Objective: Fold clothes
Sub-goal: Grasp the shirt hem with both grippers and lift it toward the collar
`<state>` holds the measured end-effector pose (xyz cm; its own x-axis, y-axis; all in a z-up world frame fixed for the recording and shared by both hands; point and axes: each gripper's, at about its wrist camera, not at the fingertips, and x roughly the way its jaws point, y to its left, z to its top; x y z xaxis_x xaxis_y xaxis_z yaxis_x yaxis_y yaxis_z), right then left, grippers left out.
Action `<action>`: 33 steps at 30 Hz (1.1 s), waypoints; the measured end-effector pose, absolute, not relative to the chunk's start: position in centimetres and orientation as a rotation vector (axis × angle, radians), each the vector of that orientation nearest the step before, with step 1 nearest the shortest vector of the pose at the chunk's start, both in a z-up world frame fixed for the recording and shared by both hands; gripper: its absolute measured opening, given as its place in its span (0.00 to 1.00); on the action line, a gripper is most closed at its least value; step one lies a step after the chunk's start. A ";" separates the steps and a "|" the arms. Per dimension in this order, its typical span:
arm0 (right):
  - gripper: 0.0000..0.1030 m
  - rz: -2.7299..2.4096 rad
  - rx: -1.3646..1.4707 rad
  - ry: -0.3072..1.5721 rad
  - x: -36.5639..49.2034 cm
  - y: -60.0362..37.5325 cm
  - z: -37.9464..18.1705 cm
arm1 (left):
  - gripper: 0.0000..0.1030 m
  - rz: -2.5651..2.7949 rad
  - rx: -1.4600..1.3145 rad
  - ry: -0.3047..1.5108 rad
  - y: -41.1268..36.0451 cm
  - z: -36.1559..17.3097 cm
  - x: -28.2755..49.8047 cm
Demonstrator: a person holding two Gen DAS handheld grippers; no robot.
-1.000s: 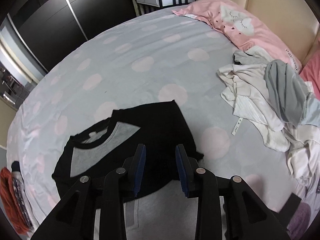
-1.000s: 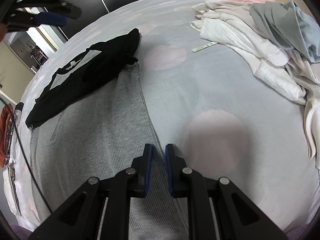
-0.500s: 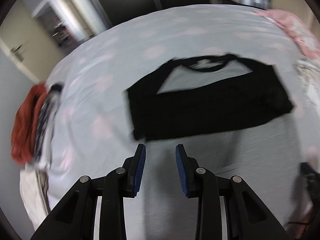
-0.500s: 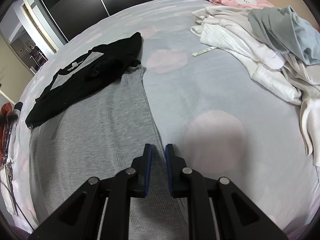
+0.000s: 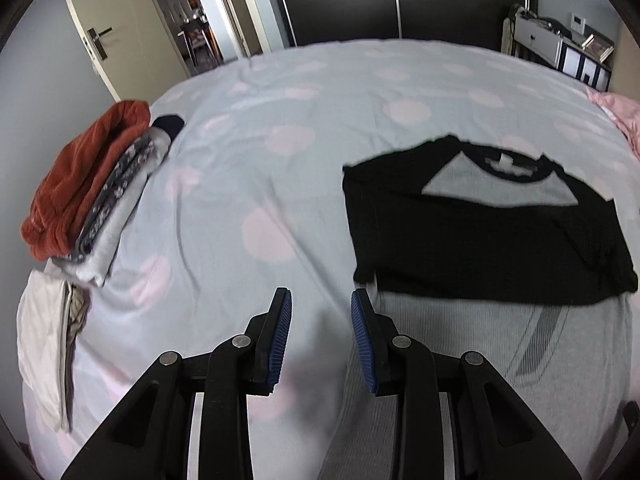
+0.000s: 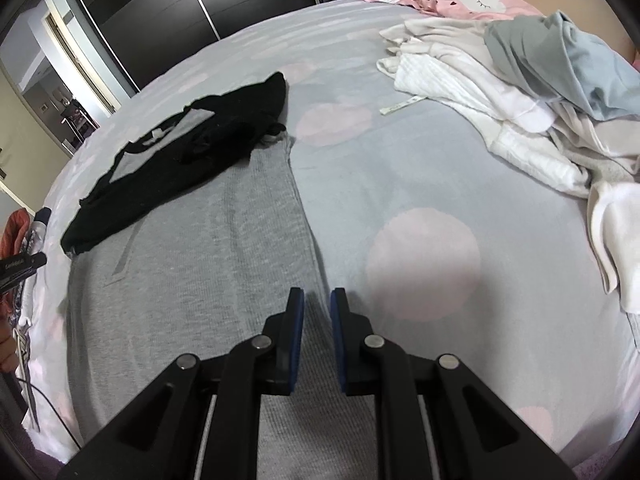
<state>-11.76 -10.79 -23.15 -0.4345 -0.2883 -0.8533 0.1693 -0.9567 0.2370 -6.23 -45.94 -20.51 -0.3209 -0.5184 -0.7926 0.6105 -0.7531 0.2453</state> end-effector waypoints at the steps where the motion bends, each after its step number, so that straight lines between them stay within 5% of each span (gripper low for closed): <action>1: 0.14 -2.445 1.478 -0.173 -11.7 -10.8 -22.9 | 0.32 -2.115 1.207 0.138 -46.2 -20.5 -6.3; 11: 0.14 -2.318 1.422 -0.132 -14.3 -13.6 -20.6 | 0.32 -2.202 1.173 0.359 -50.8 -20.7 -7.4; 15: 0.24 -2.296 1.322 0.008 -16.7 -16.8 -19.1 | 0.32 -2.230 1.169 0.385 -51.7 -20.9 -7.8; 23: 0.24 -2.254 1.224 0.400 -22.1 -24.6 -19.6 | 0.32 -2.256 1.176 0.665 -55.1 -22.2 -8.1; 28: 0.24 -2.227 1.351 0.456 -25.2 -25.3 -21.9 | 0.33 -2.284 1.217 0.766 -55.2 -23.5 -9.1; 33: 0.06 -2.245 1.354 0.545 -26.6 -24.6 -22.4 | 0.35 -2.235 1.317 0.643 -54.1 -25.0 -10.6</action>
